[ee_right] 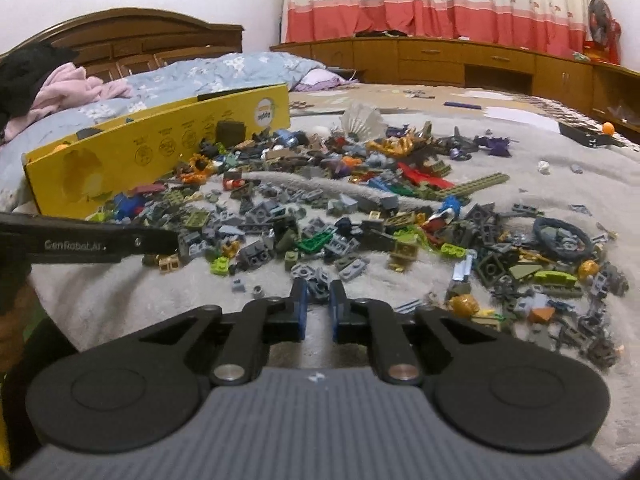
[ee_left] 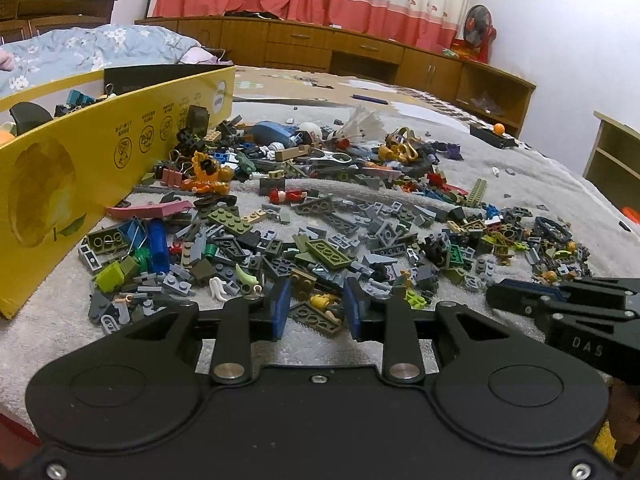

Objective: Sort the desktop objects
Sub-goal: 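Close the left gripper on a yellow minifigure while the right gripper grasps a grey brick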

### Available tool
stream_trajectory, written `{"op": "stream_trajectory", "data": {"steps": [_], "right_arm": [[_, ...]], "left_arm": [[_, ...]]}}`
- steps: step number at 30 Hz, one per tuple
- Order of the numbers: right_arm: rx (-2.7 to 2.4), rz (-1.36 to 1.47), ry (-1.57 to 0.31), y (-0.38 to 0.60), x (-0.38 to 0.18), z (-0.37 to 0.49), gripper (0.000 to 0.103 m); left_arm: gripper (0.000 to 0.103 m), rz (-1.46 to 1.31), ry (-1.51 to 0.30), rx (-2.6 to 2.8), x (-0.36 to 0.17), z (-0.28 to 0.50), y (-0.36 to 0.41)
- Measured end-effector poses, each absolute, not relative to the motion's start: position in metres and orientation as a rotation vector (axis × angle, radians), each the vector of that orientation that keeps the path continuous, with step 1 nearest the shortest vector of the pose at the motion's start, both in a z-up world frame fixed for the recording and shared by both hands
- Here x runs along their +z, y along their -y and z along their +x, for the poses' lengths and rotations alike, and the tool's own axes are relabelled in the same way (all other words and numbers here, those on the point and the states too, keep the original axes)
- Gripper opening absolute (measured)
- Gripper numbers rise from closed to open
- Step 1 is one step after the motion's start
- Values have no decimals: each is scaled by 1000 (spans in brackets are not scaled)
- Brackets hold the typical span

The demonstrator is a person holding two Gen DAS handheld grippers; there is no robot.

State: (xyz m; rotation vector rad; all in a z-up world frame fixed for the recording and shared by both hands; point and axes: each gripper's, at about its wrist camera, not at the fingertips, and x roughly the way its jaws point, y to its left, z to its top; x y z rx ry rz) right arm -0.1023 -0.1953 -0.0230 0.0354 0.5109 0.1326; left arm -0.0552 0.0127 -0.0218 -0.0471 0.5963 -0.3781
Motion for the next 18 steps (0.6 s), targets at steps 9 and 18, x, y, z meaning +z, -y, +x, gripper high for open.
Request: {"op": "stream_trajectory", "data": {"steps": [9,18], "right_arm": [[116,20,-518,193,-28,-98,38],[117,-17,-500,185,-32,-95,17]], "left_arm": [[36,-42,-594,-376,-21,-61,-16],[36,-2,-576,-414,-22,-77,-13]]}}
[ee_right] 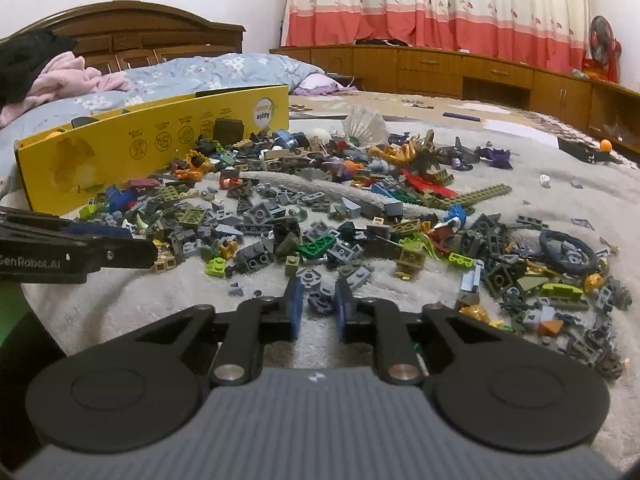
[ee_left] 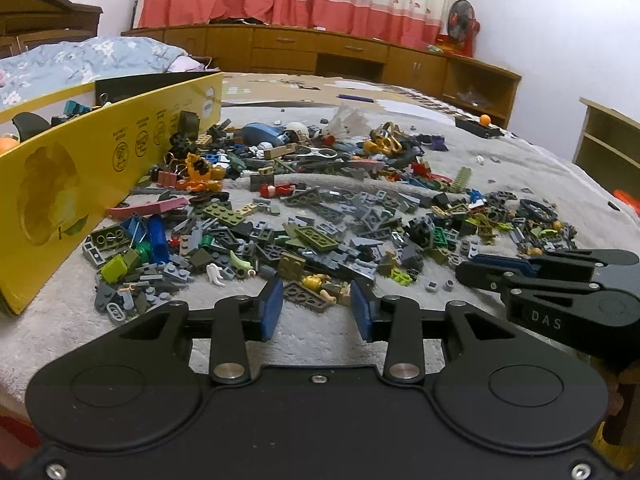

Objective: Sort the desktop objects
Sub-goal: 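Close the left gripper on a yellow minifigure while the right gripper grasps a grey brick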

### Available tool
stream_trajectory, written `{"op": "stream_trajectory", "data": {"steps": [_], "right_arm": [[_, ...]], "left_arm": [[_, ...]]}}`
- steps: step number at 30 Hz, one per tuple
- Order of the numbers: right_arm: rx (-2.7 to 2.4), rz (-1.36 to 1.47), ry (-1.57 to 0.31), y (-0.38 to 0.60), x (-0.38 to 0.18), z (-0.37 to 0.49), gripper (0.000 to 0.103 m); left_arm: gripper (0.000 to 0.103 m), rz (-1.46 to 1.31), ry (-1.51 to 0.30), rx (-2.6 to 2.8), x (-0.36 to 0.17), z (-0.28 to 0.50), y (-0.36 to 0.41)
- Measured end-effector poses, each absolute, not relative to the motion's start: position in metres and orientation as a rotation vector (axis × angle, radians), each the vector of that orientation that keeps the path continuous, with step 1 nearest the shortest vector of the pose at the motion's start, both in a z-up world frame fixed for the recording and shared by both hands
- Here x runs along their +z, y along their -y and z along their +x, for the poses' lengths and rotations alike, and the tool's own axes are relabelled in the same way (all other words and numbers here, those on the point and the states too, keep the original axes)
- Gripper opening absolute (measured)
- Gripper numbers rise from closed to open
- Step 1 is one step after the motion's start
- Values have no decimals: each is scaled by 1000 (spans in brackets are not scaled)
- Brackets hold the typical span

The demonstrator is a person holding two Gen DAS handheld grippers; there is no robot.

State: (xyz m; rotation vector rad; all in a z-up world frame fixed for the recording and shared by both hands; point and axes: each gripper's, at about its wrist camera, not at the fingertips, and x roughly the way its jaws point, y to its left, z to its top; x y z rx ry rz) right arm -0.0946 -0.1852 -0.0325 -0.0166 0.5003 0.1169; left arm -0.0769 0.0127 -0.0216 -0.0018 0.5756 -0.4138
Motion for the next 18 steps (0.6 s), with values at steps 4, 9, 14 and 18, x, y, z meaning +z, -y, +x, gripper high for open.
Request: {"op": "stream_trajectory", "data": {"steps": [4,9,14,18], "right_arm": [[119,-4,-502,187,-33,-95,17],[120,1,-503,187,-33,-95,17],[122,5,-504,188,-33,-97,18],[122,5,-504,188,-33,-96,18]], "left_arm": [[36,6,-565,-459,-20,-81,-9],[40,62,-540,-492,-19,-85,5],[49,139,-553,-495,-26,-74,13],[52,159,-558,-511,-29,-66,12]]}}
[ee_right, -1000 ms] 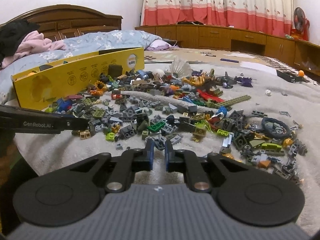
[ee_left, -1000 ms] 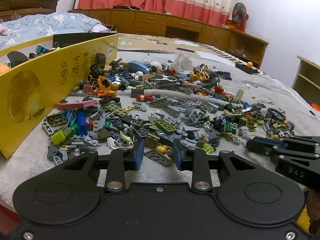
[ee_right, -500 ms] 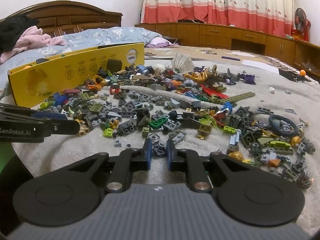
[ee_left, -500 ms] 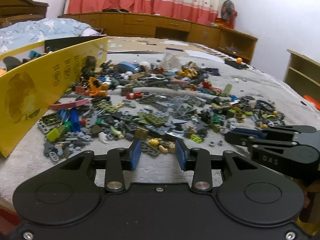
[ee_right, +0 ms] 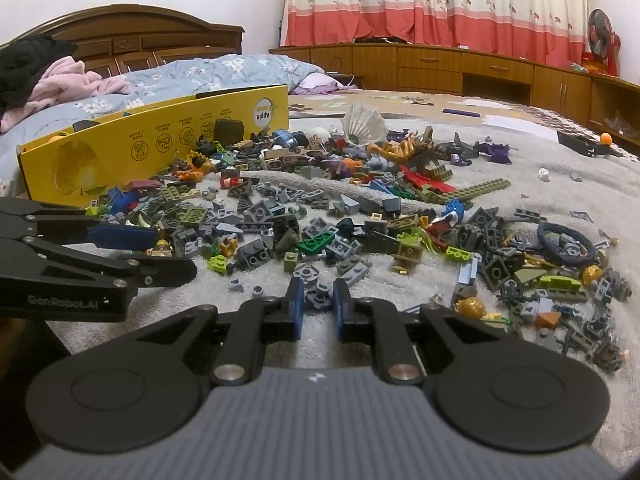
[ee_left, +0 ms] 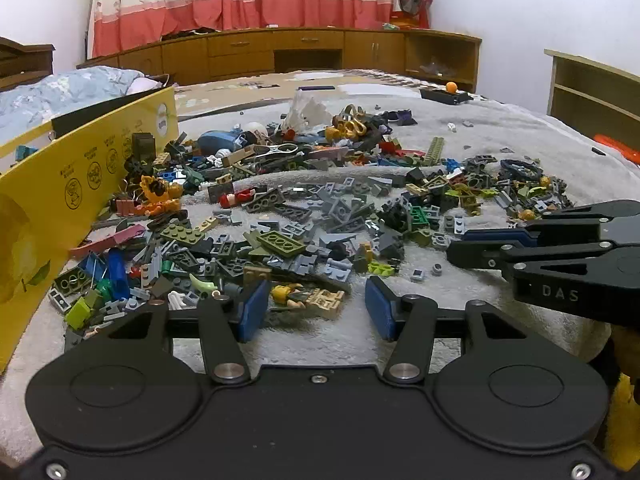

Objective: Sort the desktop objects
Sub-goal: 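Close the left gripper on a yellow minifigure while the right gripper grasps a grey brick, then carry the minifigure and grey brick over the yellow Apple box with both grippers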

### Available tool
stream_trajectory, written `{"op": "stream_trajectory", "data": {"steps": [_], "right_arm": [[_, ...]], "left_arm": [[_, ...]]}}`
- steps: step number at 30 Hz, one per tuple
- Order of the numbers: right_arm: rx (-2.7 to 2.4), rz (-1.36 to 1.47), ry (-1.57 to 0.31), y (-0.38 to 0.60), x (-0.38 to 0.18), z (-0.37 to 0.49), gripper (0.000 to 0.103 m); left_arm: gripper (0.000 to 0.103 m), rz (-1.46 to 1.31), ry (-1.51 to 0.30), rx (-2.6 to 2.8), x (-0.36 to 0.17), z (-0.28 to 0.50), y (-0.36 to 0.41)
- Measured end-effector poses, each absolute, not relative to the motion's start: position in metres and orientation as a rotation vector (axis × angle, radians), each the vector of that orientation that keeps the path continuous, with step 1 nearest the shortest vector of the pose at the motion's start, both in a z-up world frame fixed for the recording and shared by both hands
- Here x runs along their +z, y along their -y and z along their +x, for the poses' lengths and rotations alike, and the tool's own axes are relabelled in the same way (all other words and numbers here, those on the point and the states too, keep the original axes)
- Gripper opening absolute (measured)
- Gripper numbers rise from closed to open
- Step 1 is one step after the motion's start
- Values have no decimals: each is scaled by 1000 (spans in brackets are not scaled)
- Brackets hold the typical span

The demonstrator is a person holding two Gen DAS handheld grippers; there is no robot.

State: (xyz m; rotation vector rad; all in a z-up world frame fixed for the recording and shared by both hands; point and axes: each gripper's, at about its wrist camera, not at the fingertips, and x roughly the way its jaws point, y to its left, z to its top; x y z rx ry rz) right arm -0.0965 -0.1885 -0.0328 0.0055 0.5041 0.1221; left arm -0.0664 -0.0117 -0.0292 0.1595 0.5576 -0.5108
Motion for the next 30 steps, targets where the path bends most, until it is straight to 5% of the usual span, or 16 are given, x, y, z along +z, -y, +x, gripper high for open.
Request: {"op": "stream_trajectory", "data": {"steps": [4,6,8,13,19,21,22,24,30], "right_arm": [[122,6,-504,189,-33,-97,19],[122,7,-503,189,-33,-97,19],[121,8,-501,189,-33,-97,20],[130,18,-494,189,-33,-98,43],[131,5,-478,186,-35,-97,49],[127,4,-472,186,-35,-98,46],[127,7,-469,186,-35,-99,26],[113,7,-462,188,-34,-101,16],[105,-3,-427,188,-27,-106,16]], "left_arm": [[52,160,-555,-523,-32,-63,9],[39,163,-552,-529,-31,-64,9],[37,158,-552,-529,-30,-64,8],[37,113,-551,-507,-26,-65,3],[37,79,-540,-489,-20,-64,-1],[37,77,-533,-485,-18,-65,-2],[37,74,-530,-484,-17,-65,-2],[37,68,-528,-480,-16,-66,-3],[37,55,-521,-466,-13,-67,-4]]}}
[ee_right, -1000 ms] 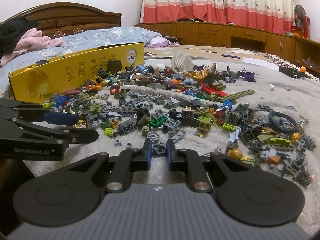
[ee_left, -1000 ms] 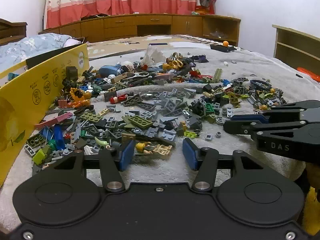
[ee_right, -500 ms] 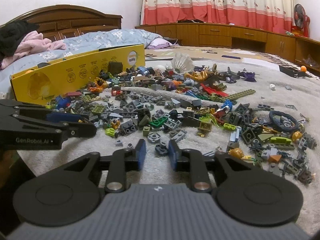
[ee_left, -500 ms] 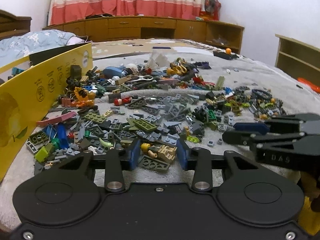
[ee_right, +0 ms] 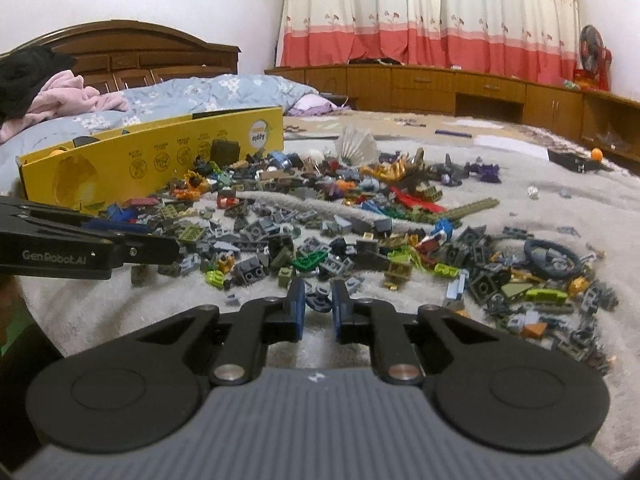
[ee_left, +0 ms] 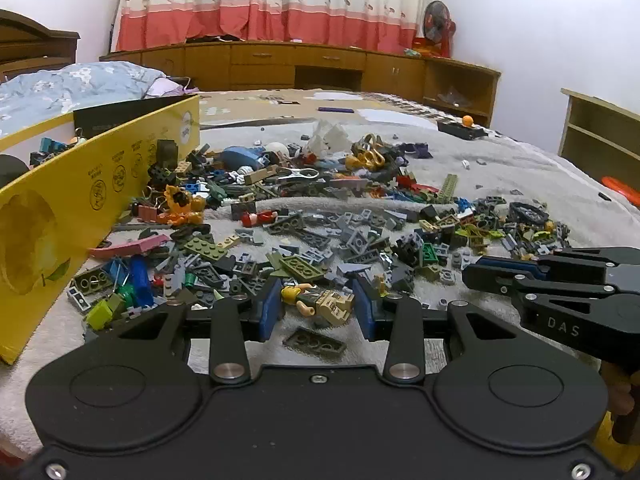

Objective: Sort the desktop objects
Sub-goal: 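Carry the minifigure and grey brick over the yellow Apple box with both grippers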

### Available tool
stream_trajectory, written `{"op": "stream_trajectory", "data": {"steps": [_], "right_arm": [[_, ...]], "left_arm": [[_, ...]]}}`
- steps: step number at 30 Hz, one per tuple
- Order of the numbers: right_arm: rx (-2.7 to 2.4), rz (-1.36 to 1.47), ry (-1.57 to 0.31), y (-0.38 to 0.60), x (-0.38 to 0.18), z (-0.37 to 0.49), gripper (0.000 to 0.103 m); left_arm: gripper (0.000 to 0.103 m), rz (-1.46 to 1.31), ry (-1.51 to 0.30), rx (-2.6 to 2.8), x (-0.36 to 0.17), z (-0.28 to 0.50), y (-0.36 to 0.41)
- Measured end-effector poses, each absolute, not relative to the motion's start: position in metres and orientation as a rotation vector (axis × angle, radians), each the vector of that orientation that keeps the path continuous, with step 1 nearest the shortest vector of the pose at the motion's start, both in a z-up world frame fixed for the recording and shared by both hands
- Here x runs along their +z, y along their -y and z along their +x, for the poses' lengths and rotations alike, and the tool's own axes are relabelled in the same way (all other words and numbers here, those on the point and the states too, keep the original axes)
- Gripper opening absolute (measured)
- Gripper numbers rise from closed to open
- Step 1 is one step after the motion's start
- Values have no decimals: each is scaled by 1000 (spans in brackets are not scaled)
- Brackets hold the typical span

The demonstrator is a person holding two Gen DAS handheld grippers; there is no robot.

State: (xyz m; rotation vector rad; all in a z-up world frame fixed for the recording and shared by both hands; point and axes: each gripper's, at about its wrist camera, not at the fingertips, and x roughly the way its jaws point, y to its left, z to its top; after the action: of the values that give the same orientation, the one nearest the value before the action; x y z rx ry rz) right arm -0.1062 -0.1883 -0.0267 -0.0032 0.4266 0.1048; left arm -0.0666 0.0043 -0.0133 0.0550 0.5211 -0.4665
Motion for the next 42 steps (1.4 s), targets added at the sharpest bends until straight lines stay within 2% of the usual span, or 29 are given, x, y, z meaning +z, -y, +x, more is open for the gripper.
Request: {"op": "stream_trajectory", "data": {"steps": [20,42], "right_arm": [[182,-15,-434,171,-19,-93,16],[307,-7,-391,134,15,-42,16]], "left_arm": [[37,43,-478,-368,3,-63,-19],[37,10,-396,-206,38,-39,-66]]}}
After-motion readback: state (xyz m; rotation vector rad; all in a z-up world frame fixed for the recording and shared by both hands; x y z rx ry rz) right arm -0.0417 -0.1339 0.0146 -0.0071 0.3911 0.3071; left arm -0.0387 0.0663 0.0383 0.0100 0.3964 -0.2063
